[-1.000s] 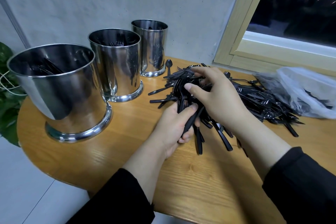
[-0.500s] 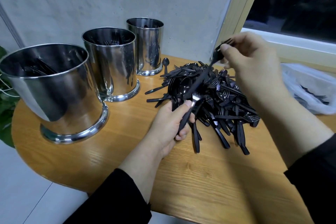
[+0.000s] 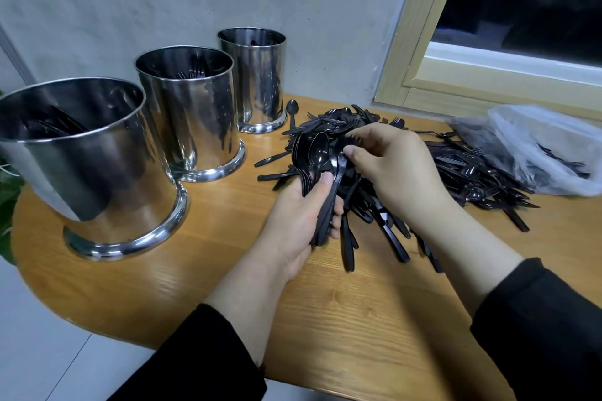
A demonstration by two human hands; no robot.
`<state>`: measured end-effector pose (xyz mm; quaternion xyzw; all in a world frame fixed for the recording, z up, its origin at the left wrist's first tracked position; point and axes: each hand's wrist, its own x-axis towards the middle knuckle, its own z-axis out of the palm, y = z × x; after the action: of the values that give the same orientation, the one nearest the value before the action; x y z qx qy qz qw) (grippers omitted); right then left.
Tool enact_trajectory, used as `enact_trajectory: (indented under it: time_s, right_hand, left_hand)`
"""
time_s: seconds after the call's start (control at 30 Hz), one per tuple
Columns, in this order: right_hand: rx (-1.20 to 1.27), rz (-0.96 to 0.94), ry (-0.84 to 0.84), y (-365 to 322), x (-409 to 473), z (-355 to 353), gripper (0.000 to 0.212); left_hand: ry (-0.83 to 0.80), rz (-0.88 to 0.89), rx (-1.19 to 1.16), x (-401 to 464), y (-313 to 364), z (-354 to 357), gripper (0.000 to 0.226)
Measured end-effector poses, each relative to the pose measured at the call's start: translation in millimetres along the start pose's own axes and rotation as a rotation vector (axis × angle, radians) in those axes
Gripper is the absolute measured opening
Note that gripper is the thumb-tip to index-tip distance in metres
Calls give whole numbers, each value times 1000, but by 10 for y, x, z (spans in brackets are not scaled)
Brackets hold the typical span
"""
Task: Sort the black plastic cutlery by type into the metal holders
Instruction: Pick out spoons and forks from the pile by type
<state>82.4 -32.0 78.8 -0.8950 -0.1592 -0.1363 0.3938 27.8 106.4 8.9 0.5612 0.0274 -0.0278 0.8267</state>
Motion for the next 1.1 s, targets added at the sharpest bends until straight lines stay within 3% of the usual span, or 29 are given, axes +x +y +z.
enact_trajectory:
  time_s: [0.1, 0.23, 0.3, 0.47, 0.8, 1.1]
  right_hand:
    - [38, 21, 2, 3, 25, 42, 16]
    - [396, 141, -184, -23, 17, 55, 27]
    - [444, 135, -237, -23, 4, 53, 27]
    - [419, 151, -186, 34, -5, 86, 20]
    - [196, 115, -147, 67, -11, 83, 12]
    - [388, 115, -23, -1, -100, 33, 9]
  left_hand:
    - [-18, -18, -11, -2, 10, -17, 24]
    - [-96, -62, -62, -14, 36, -27, 23]
    - [-101, -73, -65, -20, 41, -22, 24]
    - [-19, -54, -91, 5, 29, -21, 31]
    - [75, 8, -17, 27, -2, -28, 20]
    - [130, 39, -9, 38, -9, -35, 19]
